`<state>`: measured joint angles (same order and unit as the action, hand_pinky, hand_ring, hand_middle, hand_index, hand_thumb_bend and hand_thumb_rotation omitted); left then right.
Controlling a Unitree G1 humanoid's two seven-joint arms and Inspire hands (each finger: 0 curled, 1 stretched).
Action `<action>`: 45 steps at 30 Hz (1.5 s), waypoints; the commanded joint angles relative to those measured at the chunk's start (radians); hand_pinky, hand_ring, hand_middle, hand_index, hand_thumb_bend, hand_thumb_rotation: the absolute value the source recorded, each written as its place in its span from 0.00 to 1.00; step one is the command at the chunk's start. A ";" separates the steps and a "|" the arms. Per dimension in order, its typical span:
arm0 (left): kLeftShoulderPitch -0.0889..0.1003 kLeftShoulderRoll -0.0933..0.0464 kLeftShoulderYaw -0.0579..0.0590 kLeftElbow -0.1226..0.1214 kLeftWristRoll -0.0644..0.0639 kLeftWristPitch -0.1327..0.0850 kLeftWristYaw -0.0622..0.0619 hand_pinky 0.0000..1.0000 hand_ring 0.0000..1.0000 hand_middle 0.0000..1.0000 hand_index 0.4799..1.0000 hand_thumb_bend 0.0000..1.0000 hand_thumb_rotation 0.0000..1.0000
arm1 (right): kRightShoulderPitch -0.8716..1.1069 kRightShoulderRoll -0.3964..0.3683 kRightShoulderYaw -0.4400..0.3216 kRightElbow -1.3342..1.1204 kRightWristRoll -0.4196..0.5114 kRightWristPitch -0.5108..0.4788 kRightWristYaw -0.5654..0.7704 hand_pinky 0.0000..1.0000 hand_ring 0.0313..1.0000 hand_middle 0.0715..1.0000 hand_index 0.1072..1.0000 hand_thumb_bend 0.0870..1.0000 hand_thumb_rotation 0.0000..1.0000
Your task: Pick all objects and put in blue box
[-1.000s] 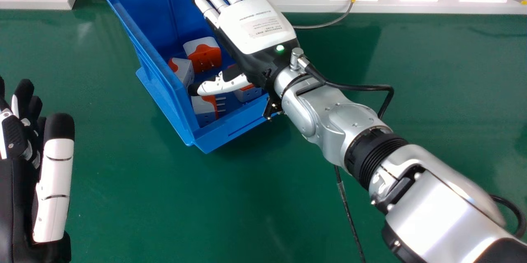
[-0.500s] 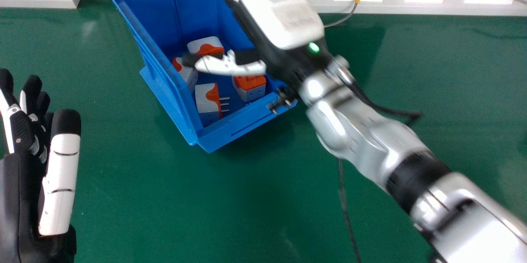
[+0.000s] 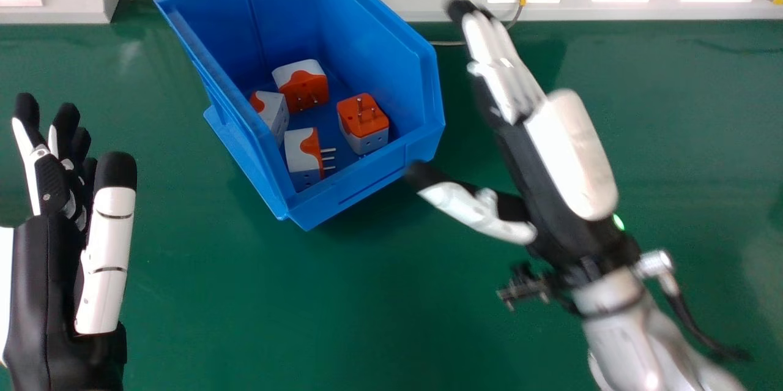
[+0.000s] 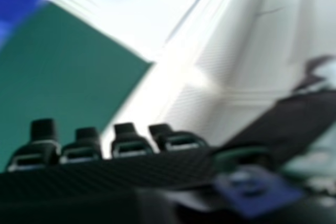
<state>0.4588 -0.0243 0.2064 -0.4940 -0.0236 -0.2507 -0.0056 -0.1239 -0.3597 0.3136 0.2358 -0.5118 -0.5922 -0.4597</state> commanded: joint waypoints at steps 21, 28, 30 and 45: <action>-0.059 0.017 -0.012 0.117 -0.022 -0.044 -0.002 1.00 1.00 1.00 1.00 0.60 0.85 | 0.196 0.144 -0.271 -0.141 0.710 0.257 0.532 1.00 1.00 1.00 1.00 0.39 1.00; -0.079 0.011 -0.009 0.135 -0.034 -0.055 0.002 1.00 1.00 1.00 1.00 0.61 0.85 | 0.188 0.168 -0.331 -0.175 0.704 0.301 0.562 1.00 1.00 1.00 1.00 0.37 1.00; -0.081 0.014 -0.010 0.142 -0.035 -0.057 -0.002 1.00 1.00 1.00 1.00 0.61 0.85 | 0.191 0.175 -0.341 -0.182 0.702 0.297 0.569 1.00 1.00 1.00 1.00 0.36 1.00; -0.041 0.031 -0.011 0.139 0.012 -0.046 -0.004 1.00 1.00 1.00 1.00 0.55 0.81 | 0.205 0.227 -0.380 -0.201 0.676 0.305 0.573 1.00 1.00 1.00 1.00 0.30 1.00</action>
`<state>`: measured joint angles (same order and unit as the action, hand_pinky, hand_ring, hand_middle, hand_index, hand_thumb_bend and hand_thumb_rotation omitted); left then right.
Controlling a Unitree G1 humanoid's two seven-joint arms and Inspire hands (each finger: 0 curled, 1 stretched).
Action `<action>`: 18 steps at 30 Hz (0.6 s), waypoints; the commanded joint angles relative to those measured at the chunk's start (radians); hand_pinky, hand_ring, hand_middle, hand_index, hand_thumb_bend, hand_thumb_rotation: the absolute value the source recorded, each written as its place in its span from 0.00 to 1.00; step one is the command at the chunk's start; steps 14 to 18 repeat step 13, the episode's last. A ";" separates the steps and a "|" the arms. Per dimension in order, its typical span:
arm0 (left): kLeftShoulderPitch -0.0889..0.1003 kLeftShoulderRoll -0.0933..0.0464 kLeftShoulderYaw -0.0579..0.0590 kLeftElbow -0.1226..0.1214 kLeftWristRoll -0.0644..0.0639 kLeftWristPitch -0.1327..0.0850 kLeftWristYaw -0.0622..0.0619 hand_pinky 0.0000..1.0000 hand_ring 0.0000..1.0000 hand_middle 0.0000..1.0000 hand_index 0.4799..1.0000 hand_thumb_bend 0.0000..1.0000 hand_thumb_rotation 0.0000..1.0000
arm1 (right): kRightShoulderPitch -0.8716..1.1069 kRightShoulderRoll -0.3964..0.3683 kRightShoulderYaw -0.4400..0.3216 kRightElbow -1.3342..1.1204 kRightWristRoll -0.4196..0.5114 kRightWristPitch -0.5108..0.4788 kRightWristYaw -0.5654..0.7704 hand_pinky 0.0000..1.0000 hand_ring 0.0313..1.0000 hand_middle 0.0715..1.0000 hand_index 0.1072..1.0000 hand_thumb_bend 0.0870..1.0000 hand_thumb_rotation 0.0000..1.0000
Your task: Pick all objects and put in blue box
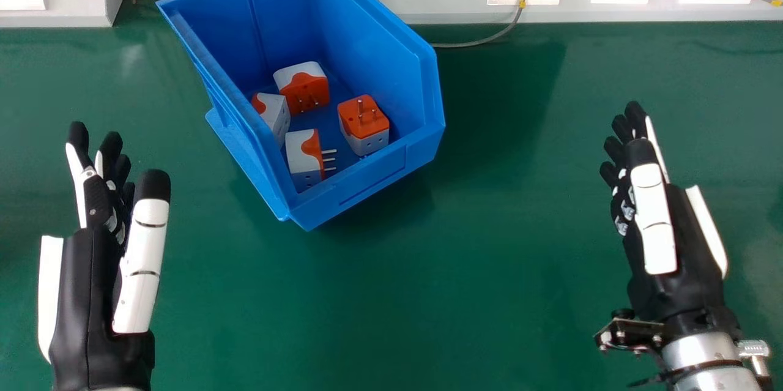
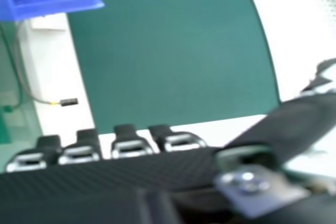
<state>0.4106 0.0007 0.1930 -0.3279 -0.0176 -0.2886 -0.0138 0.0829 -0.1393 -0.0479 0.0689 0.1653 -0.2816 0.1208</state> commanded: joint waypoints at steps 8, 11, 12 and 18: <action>0.006 0.017 0.010 -0.008 -0.005 -0.002 -0.001 1.00 1.00 0.99 0.99 0.51 0.81 | -0.023 0.002 -0.032 -0.023 -0.053 -0.005 -0.020 1.00 1.00 1.00 1.00 0.33 1.00; -0.002 0.026 0.014 -0.002 -0.016 0.008 -0.007 1.00 0.99 0.99 0.98 0.54 0.82 | -0.032 0.002 -0.038 -0.014 -0.071 -0.012 -0.024 1.00 1.00 1.00 1.00 0.33 1.00; -0.002 0.035 0.015 -0.004 0.000 0.019 -0.007 1.00 0.99 0.98 0.98 0.55 0.82 | -0.034 0.003 -0.039 -0.012 -0.075 -0.013 -0.026 1.00 1.00 1.00 1.00 0.33 1.00; -0.001 0.044 0.016 -0.008 0.021 0.031 -0.005 1.00 0.99 0.98 0.98 0.55 0.82 | -0.036 0.004 -0.041 -0.009 -0.077 -0.014 -0.026 1.00 1.00 1.00 1.00 0.33 1.00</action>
